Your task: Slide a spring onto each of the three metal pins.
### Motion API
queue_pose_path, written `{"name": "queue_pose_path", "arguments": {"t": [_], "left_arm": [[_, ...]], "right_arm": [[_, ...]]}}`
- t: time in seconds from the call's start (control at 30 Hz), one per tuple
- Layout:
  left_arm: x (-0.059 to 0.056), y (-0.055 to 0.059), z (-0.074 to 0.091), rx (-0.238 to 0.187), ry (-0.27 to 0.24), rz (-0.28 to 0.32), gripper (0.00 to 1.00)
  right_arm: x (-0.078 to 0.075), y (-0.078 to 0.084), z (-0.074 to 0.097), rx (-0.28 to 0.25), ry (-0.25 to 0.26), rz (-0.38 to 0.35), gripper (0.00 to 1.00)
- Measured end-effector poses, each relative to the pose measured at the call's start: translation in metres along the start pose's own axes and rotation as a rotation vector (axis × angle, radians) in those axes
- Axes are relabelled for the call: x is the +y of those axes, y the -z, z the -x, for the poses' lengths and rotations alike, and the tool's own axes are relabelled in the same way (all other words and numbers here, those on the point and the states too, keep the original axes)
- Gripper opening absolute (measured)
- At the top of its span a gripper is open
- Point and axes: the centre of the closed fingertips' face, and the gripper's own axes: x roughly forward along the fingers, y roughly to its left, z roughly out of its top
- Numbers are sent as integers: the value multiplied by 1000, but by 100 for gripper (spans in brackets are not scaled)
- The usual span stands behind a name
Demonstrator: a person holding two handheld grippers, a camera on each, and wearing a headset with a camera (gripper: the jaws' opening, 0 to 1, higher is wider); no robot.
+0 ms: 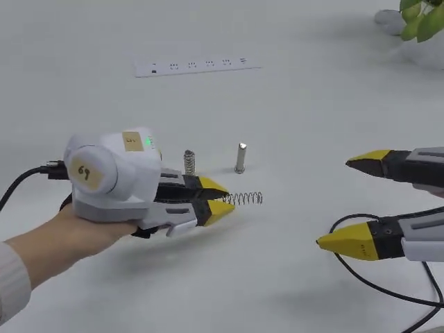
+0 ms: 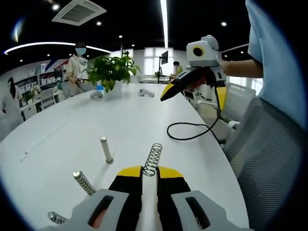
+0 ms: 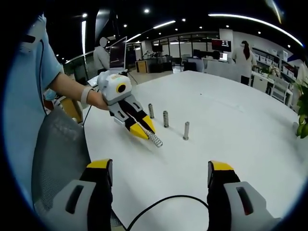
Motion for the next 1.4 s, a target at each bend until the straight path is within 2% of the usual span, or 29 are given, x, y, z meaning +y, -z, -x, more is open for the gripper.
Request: {"name": "queue_pose_path", "arguments": {"t": [0.17, 0.4, 0.7, 0.93, 1.13, 1.4], "left_arm": [[-5, -9, 16, -25, -20, 2, 3], [-14, -16, 38, -51, -55, 10, 3], [-17, -15, 60, -74, -109, 27, 3], [-23, -17, 69, -88, -131, 35, 3], [-28, -23, 72, -109, -143, 36, 3], [-31, -23, 73, -118, -145, 39, 3]], "right_arm": [[9, -9, -6, -13, -29, 15, 77], [22, -20, -19, -14, -80, 48, 76], [34, -35, -36, -11, -147, 103, 72], [43, -46, -46, -9, -202, 141, 67], [50, -51, -54, 2, -260, 160, 57], [59, -50, -62, 44, -333, 204, 38]]}}
